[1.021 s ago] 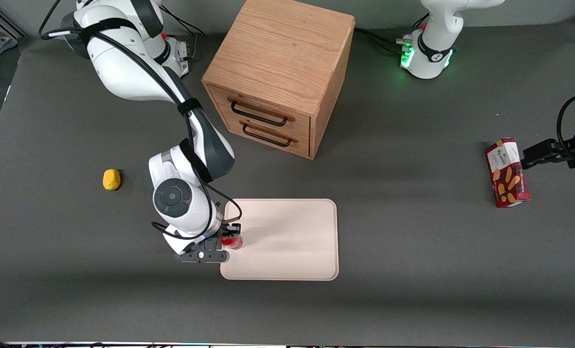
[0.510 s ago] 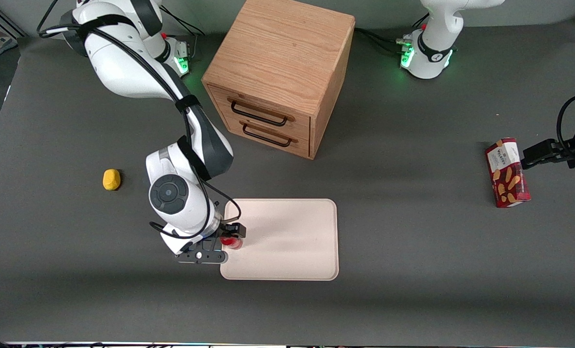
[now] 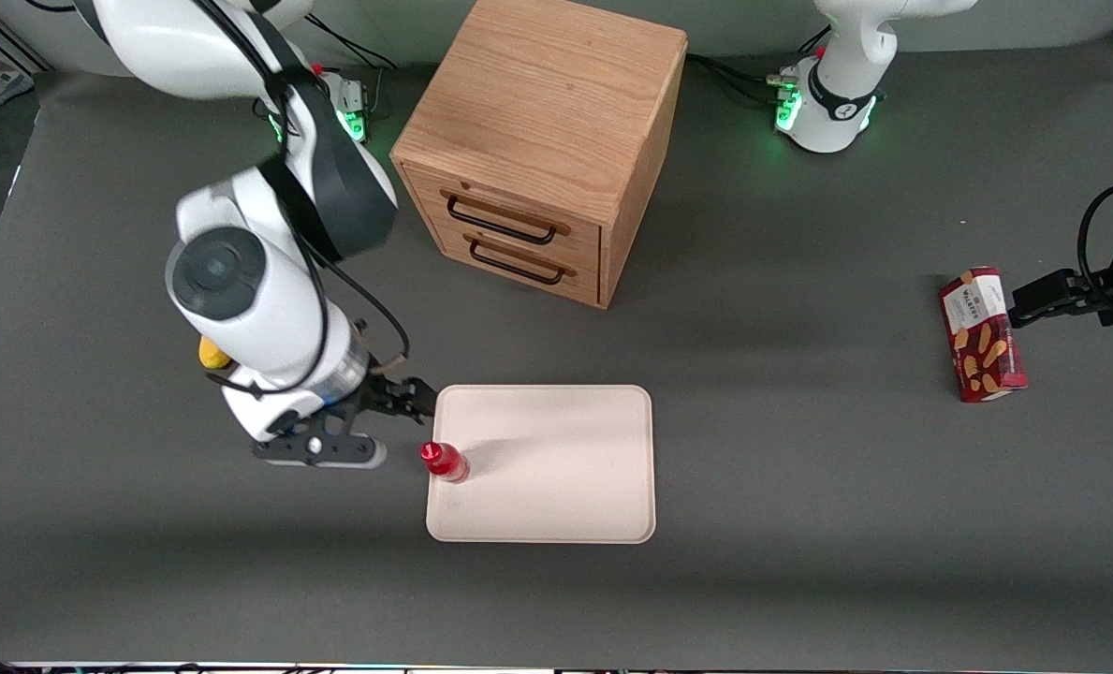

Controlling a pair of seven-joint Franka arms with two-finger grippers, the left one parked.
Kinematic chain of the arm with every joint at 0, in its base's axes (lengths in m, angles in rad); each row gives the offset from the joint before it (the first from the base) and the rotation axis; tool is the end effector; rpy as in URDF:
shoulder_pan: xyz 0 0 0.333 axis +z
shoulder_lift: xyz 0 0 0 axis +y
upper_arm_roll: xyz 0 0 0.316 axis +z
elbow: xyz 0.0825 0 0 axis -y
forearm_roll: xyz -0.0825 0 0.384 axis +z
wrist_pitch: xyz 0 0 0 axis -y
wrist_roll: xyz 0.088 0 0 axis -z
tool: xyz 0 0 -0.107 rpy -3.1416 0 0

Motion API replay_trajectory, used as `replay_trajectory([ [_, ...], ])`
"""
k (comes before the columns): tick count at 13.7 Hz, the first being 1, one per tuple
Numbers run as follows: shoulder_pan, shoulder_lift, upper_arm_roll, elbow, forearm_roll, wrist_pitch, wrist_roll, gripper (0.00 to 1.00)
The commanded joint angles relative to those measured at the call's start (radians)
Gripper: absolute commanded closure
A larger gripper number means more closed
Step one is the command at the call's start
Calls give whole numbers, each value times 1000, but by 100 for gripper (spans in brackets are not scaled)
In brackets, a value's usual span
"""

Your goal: Place coke bottle on tray

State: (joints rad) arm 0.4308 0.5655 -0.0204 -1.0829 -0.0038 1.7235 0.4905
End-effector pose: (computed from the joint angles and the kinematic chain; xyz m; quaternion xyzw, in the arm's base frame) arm 0.6623 0.2924 0.5080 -0.9985 0.0380 -0.0370 0.0098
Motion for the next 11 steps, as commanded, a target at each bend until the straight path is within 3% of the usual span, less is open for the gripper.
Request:
replay_trajectory([
  [1, -38, -123, 2, -55, 8, -105, 7, 0],
  [7, -255, -416, 43, -339, 11, -160, -239, 0],
  [11, -377, -490, 42, -425, 30, -139, -403, 0],
])
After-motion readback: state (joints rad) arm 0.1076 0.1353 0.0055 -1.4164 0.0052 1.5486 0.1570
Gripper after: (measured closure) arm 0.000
